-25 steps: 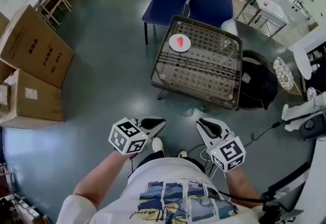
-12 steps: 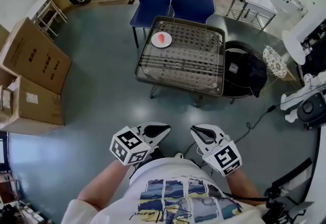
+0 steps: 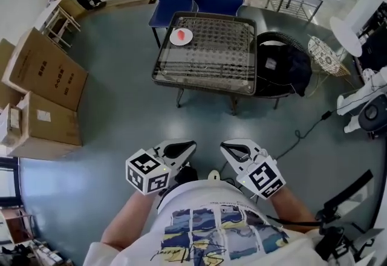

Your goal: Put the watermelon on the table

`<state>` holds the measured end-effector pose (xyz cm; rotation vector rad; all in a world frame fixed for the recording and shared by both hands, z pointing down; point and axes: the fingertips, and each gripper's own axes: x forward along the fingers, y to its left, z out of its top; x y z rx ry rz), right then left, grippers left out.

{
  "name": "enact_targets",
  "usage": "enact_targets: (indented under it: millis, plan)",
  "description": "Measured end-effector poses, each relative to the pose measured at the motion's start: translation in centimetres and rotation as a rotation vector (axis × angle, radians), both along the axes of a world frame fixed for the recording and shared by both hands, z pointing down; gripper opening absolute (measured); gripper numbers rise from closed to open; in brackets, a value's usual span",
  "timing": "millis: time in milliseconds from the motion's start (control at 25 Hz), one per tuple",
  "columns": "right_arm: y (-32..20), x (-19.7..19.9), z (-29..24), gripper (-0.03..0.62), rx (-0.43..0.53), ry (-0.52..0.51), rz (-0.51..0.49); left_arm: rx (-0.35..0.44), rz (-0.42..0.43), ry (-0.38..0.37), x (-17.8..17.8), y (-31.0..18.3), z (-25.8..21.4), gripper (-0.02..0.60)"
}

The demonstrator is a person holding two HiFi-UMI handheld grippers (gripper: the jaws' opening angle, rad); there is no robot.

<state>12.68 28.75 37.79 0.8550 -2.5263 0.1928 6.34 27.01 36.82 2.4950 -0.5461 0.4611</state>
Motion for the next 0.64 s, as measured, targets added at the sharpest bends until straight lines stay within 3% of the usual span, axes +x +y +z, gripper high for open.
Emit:
enact_targets:
  millis: [440, 640]
  plan:
    - [1.9, -0.5, 0.1, 0.011, -0.015, -0.017, -0.002, -0.017, -0.006, -0.022, -0.2, 2.4, 0.2, 0.009]
    - [0.4, -2.4, 0.9, 0.011, -0.013, -0.004, -0.027, -0.007, -0.033, -0.032, -2.3, 1.1, 0.7, 0.009]
